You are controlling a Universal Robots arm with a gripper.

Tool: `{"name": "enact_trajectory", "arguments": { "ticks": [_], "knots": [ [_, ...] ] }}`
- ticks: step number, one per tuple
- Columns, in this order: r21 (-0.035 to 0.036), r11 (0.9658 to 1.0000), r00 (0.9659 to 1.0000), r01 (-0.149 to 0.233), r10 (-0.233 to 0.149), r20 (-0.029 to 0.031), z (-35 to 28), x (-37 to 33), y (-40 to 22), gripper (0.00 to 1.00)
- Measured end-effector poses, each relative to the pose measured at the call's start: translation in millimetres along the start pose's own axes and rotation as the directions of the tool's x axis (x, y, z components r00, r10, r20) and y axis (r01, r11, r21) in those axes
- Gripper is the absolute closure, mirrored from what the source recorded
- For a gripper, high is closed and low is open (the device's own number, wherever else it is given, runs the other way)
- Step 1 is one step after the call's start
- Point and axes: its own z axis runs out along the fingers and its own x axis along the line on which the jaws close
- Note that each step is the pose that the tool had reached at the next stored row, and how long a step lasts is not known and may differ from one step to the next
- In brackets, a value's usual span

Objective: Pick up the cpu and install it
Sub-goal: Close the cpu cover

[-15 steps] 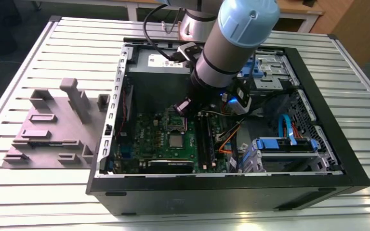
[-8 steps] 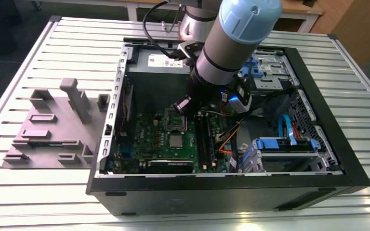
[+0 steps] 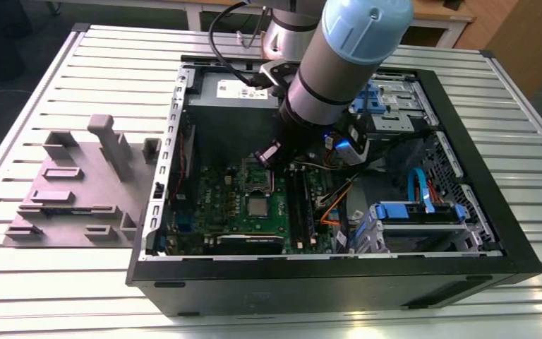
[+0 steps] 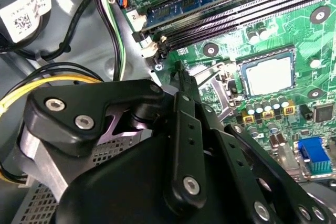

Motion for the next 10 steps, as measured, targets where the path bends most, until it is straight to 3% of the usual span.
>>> {"name": "enact_trajectory", "arguments": {
  "ticks": [4, 10],
  "knots": [
    [0.0005, 0.9997, 0.9997, 0.024, -0.024, -0.0068, -0.1, -0.2, -0.2, 0.90],
    [0.0004, 0.9996, 0.9995, 0.030, -0.030, -0.0100, 0.0, -0.3, -0.1, 0.90]
  ]
}}
